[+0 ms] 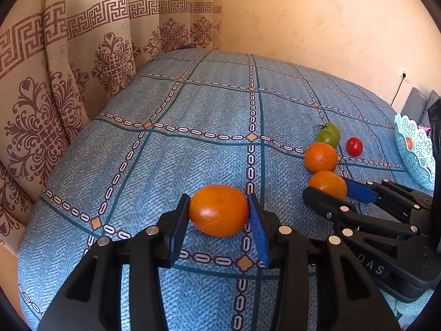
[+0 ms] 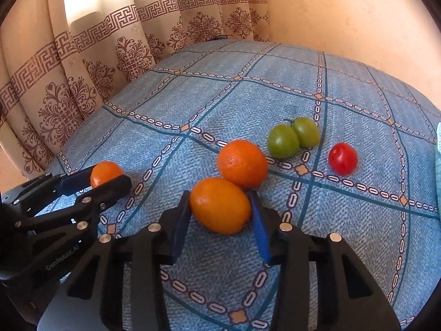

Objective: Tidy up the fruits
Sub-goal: 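Grasp the oval orange with the right tool, then lift both held oranges off the bed toward the basket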

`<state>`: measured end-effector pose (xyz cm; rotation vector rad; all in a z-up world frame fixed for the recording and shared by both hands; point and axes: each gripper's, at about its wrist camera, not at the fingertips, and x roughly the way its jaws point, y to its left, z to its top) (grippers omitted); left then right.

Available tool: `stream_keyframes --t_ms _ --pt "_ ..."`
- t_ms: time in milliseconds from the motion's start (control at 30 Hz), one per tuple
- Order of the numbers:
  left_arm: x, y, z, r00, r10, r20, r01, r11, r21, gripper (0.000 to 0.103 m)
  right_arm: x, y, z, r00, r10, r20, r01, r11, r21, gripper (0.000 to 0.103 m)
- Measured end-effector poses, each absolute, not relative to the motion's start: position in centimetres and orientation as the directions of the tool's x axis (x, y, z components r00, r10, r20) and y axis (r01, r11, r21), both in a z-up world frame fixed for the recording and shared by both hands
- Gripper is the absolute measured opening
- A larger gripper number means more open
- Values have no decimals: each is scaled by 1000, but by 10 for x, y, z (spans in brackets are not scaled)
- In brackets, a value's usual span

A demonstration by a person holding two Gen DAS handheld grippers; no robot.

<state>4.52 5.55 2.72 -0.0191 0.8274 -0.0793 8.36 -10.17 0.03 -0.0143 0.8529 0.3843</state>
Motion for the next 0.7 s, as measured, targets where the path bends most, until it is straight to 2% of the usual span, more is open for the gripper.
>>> stream_keyframes --t_ms 700 --pt "37 34 31 684 -76 -726 96 995 -13 42 54 -133 16 634 340 -694 -281 938 203 43"
